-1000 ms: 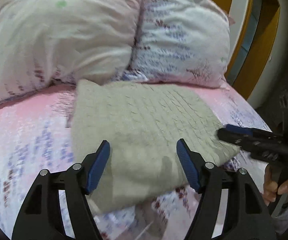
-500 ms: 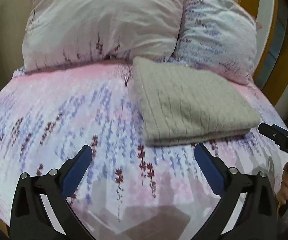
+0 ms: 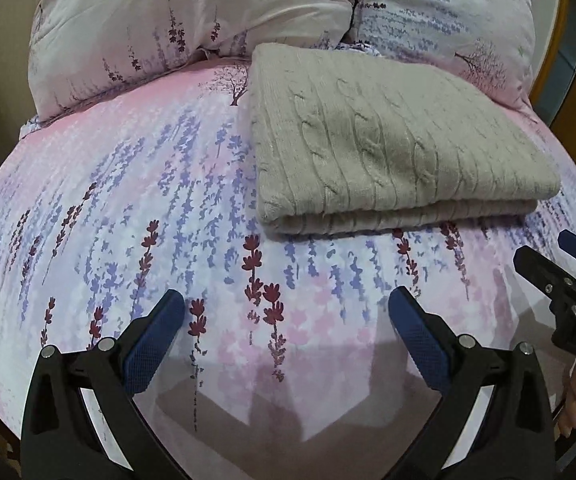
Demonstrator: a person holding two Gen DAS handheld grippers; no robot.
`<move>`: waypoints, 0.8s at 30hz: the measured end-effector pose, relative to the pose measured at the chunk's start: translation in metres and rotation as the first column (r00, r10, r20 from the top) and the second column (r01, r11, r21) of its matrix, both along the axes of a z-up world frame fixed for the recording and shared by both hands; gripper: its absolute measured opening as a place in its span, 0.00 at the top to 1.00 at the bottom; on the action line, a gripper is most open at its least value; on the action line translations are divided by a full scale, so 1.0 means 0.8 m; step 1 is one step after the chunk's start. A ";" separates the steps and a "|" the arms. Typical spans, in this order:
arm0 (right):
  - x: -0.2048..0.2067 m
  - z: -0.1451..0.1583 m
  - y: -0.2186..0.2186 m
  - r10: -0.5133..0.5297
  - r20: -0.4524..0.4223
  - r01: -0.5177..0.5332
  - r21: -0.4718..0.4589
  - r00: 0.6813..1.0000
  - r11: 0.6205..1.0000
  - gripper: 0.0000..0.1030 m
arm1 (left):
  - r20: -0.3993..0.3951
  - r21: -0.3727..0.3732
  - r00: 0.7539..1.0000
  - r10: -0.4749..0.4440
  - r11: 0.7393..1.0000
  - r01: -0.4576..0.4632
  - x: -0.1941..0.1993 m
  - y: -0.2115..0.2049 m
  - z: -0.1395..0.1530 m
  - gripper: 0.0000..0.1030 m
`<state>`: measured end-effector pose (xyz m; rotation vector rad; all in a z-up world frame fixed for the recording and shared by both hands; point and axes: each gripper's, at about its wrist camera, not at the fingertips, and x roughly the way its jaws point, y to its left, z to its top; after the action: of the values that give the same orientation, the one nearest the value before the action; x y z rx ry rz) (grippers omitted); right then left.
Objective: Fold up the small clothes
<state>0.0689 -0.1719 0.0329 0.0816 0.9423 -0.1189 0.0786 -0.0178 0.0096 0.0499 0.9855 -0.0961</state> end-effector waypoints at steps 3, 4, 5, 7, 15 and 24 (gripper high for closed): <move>0.003 -0.005 0.004 0.004 -0.015 -0.004 -0.002 1.000 1.000 0.02 | -0.010 0.014 1.000 -0.001 1.000 0.002 0.001 -0.002 -0.001 0.01; 0.004 -0.008 0.005 0.004 -0.023 -0.004 0.000 1.000 1.000 0.02 | -0.013 0.012 1.000 0.000 1.000 0.000 0.001 -0.002 -0.001 0.01; 0.006 -0.010 0.005 0.003 -0.032 -0.003 0.002 0.999 1.000 0.02 | -0.015 0.011 1.000 0.001 1.000 -0.001 0.002 -0.001 -0.001 0.01; 0.008 -0.014 0.008 -0.003 -0.039 0.002 -0.013 0.999 1.000 0.02 | -0.021 0.012 1.000 0.006 1.000 -0.006 0.007 -0.002 0.000 0.01; 0.006 -0.015 0.013 -0.010 -0.020 0.009 -0.027 1.000 1.000 0.02 | 0.023 0.015 0.999 0.034 0.999 -0.035 0.010 -0.002 -0.003 0.01; 0.006 -0.015 0.013 -0.024 -0.011 0.023 -0.033 1.000 0.999 0.02 | 0.028 0.015 0.999 0.046 0.999 -0.047 0.002 -0.003 -0.003 0.01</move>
<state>0.0734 -0.1612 0.0206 0.0617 0.9503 -0.1569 0.0806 -0.0204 0.0073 0.0421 0.9589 -0.0451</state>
